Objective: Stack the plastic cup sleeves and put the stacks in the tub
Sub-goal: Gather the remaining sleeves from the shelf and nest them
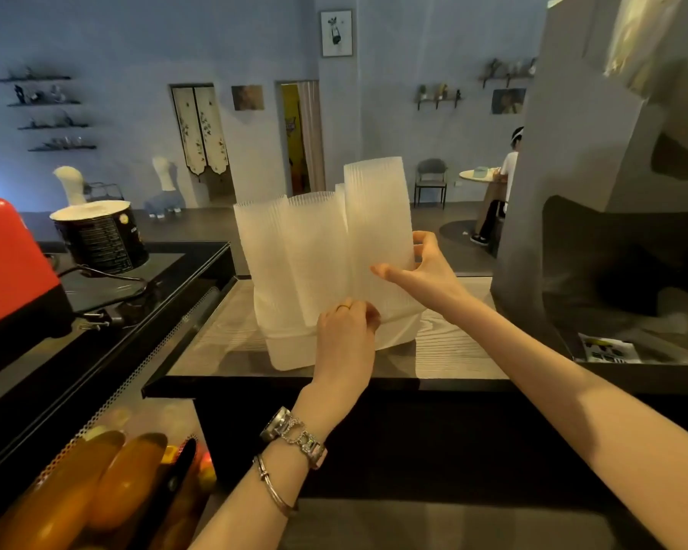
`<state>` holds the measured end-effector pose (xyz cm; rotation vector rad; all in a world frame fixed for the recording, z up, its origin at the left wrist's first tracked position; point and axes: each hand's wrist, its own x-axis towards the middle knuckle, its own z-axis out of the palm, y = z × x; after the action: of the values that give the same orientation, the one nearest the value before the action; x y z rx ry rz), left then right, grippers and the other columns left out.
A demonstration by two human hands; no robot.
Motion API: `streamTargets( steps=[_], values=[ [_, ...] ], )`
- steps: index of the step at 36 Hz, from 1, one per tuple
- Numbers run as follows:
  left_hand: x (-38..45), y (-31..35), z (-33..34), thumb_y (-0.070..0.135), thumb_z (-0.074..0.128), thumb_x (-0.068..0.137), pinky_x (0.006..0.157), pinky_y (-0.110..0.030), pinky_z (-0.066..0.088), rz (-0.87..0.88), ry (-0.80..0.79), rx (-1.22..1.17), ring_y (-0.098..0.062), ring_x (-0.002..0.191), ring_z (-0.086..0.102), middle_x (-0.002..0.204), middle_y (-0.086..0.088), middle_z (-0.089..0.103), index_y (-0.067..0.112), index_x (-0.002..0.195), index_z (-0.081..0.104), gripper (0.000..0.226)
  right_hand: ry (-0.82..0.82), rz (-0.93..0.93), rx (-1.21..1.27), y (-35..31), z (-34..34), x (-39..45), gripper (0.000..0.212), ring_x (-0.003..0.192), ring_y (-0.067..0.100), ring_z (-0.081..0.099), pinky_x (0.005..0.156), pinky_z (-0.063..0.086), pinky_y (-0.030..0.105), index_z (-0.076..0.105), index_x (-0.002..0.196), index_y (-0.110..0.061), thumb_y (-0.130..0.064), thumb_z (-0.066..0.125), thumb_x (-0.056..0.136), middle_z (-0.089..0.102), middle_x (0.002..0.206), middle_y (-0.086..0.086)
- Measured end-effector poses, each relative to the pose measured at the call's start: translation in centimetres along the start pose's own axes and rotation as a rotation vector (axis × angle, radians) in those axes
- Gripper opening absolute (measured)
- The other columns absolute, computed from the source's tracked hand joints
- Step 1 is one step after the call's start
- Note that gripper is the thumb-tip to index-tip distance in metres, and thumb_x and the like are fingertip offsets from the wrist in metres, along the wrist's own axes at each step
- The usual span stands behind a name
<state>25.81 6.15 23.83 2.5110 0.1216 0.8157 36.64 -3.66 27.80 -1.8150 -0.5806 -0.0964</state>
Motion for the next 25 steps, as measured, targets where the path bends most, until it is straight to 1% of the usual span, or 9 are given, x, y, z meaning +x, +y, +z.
streamTargets(
  steps=[4,9,11,14,18,20,23,24,25],
  values=[
    [-0.5,-0.1,-0.1,0.017,0.051,0.094,0.090,-0.025,0.037,0.024,0.016,0.010,-0.014,0.100,0.052,0.106,0.001,0.063,0.015,0.106,0.061,0.015,-0.035,-0.017,0.017,0.2,0.6,-0.3,0.072,0.087,0.002,0.051,0.061,0.041,0.011,0.025,0.133,-0.021,-0.036,0.070,0.079,0.047,0.112,-0.003],
    [-0.7,-0.2,-0.4,0.018,0.050,0.095,0.092,-0.025,0.036,0.055,0.025,0.020,-0.014,0.102,0.053,0.109,0.002,0.063,0.015,0.109,0.060,0.018,-0.026,-0.065,0.037,0.3,1.2,-0.8,0.071,0.087,-0.001,0.050,0.058,0.045,0.008,0.021,0.136,-0.020,-0.031,0.067,0.083,0.044,0.110,-0.006],
    [-0.8,-0.2,-0.5,0.019,0.049,0.095,0.091,-0.024,0.035,0.077,0.031,0.034,-0.013,0.101,0.054,0.109,0.002,0.062,0.016,0.109,0.060,0.018,-0.013,-0.091,0.064,0.2,1.3,-0.9,0.073,0.087,0.001,0.051,0.057,0.045,0.003,0.018,0.137,-0.020,-0.027,0.067,0.083,0.043,0.106,-0.009],
    [-0.9,-0.2,-0.4,0.019,0.047,0.096,0.090,-0.025,0.036,0.098,0.038,0.080,-0.014,0.102,0.054,0.112,0.001,0.061,0.015,0.115,0.058,0.023,0.038,-0.118,0.107,0.1,1.8,-1.0,0.079,0.092,0.005,0.052,0.063,0.049,0.008,0.013,0.139,-0.020,-0.024,0.068,0.083,0.042,0.113,-0.005],
    [-1.1,-0.1,-0.1,0.023,0.047,0.096,0.095,-0.025,0.036,0.110,0.047,0.164,-0.015,0.109,0.051,0.118,0.001,0.059,0.015,0.124,0.054,0.030,0.070,-0.098,0.163,0.1,2.6,-1.0,0.084,0.094,0.005,0.051,0.063,0.048,0.005,0.012,0.142,-0.020,-0.023,0.070,0.081,0.042,0.116,-0.004],
    [-1.2,-0.1,0.0,0.026,0.048,0.095,0.098,-0.026,0.034,0.138,0.068,0.221,-0.014,0.111,0.050,0.119,0.001,0.058,0.016,0.124,0.054,0.032,0.040,-0.084,0.157,-0.1,2.8,-0.8,0.086,0.102,0.009,0.050,0.070,0.049,0.012,0.011,0.144,-0.020,-0.024,0.070,0.081,0.042,0.120,-0.002],
    [-1.2,-0.3,0.0,0.029,0.049,0.094,0.098,-0.025,0.034,0.157,0.053,0.232,-0.013,0.112,0.049,0.120,0.002,0.057,0.017,0.126,0.052,0.034,0.060,-0.032,0.207,-0.3,3.1,-0.9,0.079,0.116,0.018,0.047,0.094,0.048,0.032,0.020,0.141,-0.021,-0.029,0.070,0.080,0.041,0.132,0.004],
    [-1.1,-0.3,-0.1,0.029,0.050,0.094,0.097,-0.026,0.035,0.155,0.040,0.227,-0.013,0.112,0.049,0.120,0.002,0.056,0.017,0.127,0.051,0.035,0.071,-0.006,0.234,-0.3,3.3,-0.9,0.078,0.117,0.019,0.047,0.097,0.046,0.038,0.023,0.140,-0.021,-0.030,0.070,0.079,0.041,0.132,0.005],
    [-1.1,-0.3,-0.2,0.030,0.050,0.094,0.096,-0.026,0.036,0.153,0.031,0.224,-0.014,0.112,0.048,0.121,0.002,0.055,0.017,0.128,0.050,0.037,0.072,0.017,0.244,-0.3,3.5,-1.0,0.077,0.118,0.019,0.046,0.098,0.046,0.040,0.023,0.139,-0.020,-0.030,0.071,0.078,0.040,0.132,0.005]
  ],
)
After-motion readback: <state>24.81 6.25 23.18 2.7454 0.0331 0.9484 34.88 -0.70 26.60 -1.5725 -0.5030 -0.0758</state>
